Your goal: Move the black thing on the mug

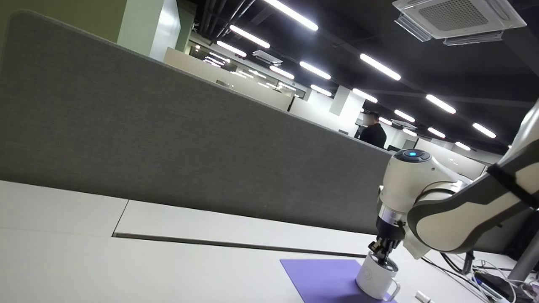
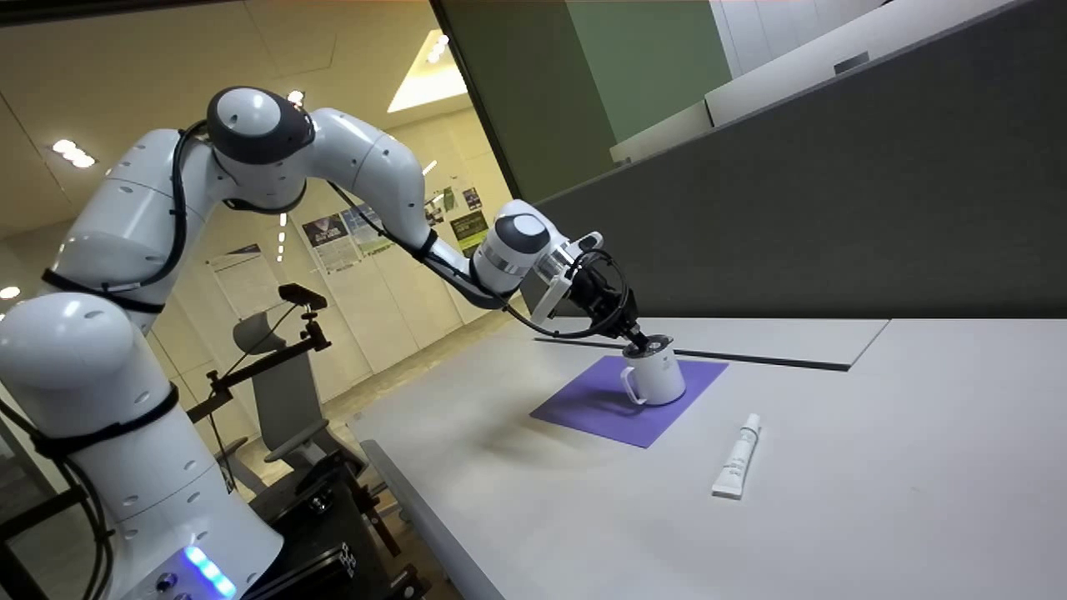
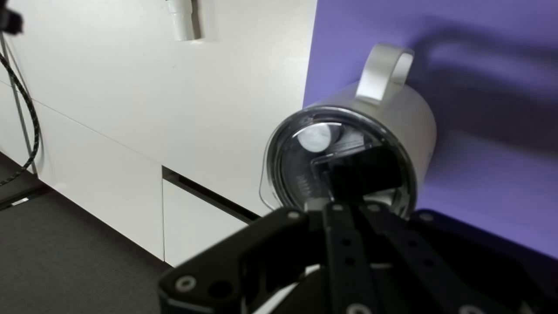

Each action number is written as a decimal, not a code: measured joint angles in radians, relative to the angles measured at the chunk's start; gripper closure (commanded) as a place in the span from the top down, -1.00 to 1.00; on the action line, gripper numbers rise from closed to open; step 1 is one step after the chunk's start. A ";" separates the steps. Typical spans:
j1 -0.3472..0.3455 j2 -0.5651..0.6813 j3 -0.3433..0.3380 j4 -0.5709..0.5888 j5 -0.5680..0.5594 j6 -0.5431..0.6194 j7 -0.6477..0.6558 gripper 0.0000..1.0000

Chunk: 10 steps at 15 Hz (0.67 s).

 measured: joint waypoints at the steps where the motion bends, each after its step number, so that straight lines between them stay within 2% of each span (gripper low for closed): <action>1: 0.000 0.000 -0.001 0.000 0.000 0.000 0.003 -1.00; 5: 0.002 -0.008 -0.008 0.003 0.000 0.000 0.011 -1.00; 6: 0.002 -0.014 -0.009 0.008 0.000 -0.004 0.009 -0.49; 8: 0.004 -0.036 -0.008 0.014 -0.003 -0.033 -0.012 -0.35; 10: 0.006 -0.066 -0.001 0.018 -0.003 -0.083 -0.048 -0.06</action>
